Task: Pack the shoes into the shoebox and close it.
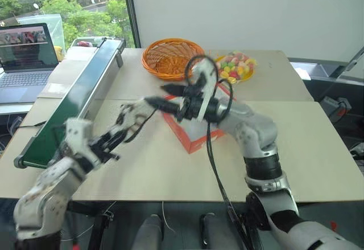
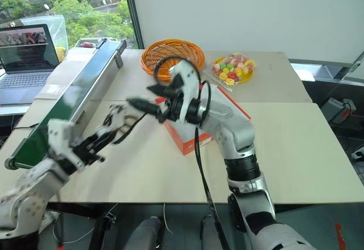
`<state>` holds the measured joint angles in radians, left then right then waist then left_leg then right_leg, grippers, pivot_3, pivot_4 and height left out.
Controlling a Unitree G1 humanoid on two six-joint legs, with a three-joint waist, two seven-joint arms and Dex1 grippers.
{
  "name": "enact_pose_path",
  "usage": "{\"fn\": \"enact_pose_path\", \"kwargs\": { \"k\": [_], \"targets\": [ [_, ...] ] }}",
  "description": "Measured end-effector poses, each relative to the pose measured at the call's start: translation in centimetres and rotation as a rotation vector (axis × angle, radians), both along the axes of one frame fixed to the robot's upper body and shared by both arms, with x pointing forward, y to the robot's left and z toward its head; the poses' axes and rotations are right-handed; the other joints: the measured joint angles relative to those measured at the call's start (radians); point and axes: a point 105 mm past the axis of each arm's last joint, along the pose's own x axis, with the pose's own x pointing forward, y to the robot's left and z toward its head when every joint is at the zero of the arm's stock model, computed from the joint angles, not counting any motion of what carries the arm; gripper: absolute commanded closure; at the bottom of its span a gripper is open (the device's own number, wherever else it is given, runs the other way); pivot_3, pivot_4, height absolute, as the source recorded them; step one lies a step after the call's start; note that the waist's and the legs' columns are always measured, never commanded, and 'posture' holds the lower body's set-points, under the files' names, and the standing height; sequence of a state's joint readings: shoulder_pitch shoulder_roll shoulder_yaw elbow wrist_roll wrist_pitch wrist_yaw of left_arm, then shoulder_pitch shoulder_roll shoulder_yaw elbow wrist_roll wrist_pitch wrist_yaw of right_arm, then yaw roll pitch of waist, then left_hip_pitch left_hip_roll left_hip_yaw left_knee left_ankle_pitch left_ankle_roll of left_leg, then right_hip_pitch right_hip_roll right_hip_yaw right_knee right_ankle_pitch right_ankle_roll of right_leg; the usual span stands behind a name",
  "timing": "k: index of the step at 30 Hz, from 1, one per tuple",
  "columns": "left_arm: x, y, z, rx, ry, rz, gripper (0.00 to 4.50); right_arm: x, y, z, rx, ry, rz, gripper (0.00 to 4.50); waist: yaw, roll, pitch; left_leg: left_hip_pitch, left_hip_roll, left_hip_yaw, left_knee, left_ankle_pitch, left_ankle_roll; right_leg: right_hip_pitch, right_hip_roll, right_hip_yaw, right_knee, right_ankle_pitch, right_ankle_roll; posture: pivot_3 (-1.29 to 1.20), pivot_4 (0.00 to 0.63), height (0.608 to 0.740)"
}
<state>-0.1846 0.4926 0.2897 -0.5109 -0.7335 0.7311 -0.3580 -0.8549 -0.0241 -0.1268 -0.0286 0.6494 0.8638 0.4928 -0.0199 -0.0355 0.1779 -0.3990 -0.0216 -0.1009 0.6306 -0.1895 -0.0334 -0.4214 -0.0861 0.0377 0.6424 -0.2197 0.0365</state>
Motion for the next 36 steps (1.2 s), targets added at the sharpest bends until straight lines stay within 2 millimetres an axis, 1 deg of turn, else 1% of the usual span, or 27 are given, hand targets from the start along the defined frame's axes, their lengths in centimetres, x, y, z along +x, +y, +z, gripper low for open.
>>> {"fn": "enact_pose_path", "kwargs": {
  "k": [1,3,5,8,11,14,20,25,29,30,32,36],
  "targets": [
    [0.3,-1.0,1.1,-0.005,-0.037,-0.019,3.5,0.3,-0.5,0.4,0.039,0.027,-0.024,0.0,-0.005,0.0,0.0,0.001,0.0,0.002,-0.001,0.0,0.0,0.0,0.0,0.001,0.0,0.0,0.0,0.0,0.15,0.74],
    [0.9,-2.9,2.8,-0.019,-0.082,-0.043,3.5,1.1,-1.4,0.8,0.103,0.078,-0.076,0.0,-0.014,0.0,0.0,-0.001,0.0,0.002,-0.001,-0.001,0.001,-0.001,0.0,0.001,-0.001,0.0,0.0,0.0,0.15,0.74],
    [1.2,-3.4,2.8,-0.015,-0.074,-0.04,3.5,1.4,-1.9,0.8,0.118,0.097,-0.098,0.0,-0.028,0.0,0.0,-0.001,0.0,0.004,-0.001,-0.001,0.002,-0.002,0.0,0.003,0.0,0.0,0.0,0.0,0.15,0.74],
    [1.6,-4.3,3.4,-0.013,-0.084,-0.04,3.5,1.7,-2.6,0.9,0.141,0.117,-0.128,0.0,-0.032,0.0,0.0,-0.002,0.001,0.004,-0.002,-0.001,0.002,-0.003,0.0,0.003,-0.001,0.0,0.0,0.0,0.15,0.74],
    [1.9,-4.6,4.4,-0.028,-0.111,-0.035,3.5,1.8,-3.0,1.1,0.17,0.128,-0.139,0.0,-0.031,0.0,0.0,-0.001,0.001,0.005,-0.001,-0.001,0.002,-0.002,0.0,0.003,-0.001,0.0,0.0,0.0,0.15,0.74],
    [2.1,-4.9,4.4,-0.05,-0.109,-0.031,3.5,1.8,-3.1,1.3,0.178,0.132,-0.142,0.0,-0.03,0.0,0.0,-0.001,0.001,0.005,-0.001,-0.001,0.002,-0.001,0.0,0.003,-0.001,0.0,0.0,0.0,0.15,0.74],
    [2.1,-4.7,4.6,-0.035,-0.117,-0.032,3.5,2.0,-3.8,1.3,0.165,0.127,-0.158,0.0,-0.03,0.0,0.0,-0.001,0.001,0.005,-0.001,-0.001,0.002,-0.002,0.0,0.003,-0.001,0.0,0.0,0.0,0.15,0.74],
    [1.9,-3.4,5.2,-0.002,-0.143,-0.016,3.5,2.5,-5.5,1.1,0.135,0.134,-0.194,0.0,-0.027,0.0,0.0,-0.001,0.001,0.005,-0.001,-0.001,0.002,-0.002,0.0,0.003,-0.002,0.0,0.0,0.0,0.15,0.74],
    [1.9,-2.5,5.5,0.011,-0.157,0.006,3.5,3.0,-7.0,1.8,0.112,0.118,-0.219,0.0,-0.026,0.0,0.0,-0.001,0.001,0.005,-0.001,-0.001,0.002,-0.001,0.0,0.003,-0.002,0.0,0.0,0.0,0.15,0.74],
    [1.9,-2.6,5.4,0.009,-0.156,0.003,3.5,3.0,-7.0,2.0,0.112,0.114,-0.217,0.0,-0.027,0.0,0.0,-0.002,0.001,0.005,-0.001,-0.001,0.002,-0.001,0.0,0.003,-0.002,0.0,0.0,0.0,0.15,0.74],
    [1.9,-3.5,5.4,-0.019,-0.153,-0.017,3.5,3.0,-6.7,2.2,0.112,0.112,-0.199,0.0,-0.027,0.0,0.0,-0.002,0.001,0.005,-0.001,-0.001,0.002,-0.001,0.0,0.003,-0.002,0.0,0.0,0.0,0.15,0.74],
    [1.9,-5.9,5.6,-0.059,-0.155,-0.073,3.5,3.0,-5.1,1.5,0.102,0.137,-0.147,0.0,-0.026,0.0,0.0,-0.002,0.001,0.005,0.0,-0.001,0.002,-0.001,0.0,0.003,-0.002,0.0,0.0,0.0,0.15,0.74]
  ]
}}
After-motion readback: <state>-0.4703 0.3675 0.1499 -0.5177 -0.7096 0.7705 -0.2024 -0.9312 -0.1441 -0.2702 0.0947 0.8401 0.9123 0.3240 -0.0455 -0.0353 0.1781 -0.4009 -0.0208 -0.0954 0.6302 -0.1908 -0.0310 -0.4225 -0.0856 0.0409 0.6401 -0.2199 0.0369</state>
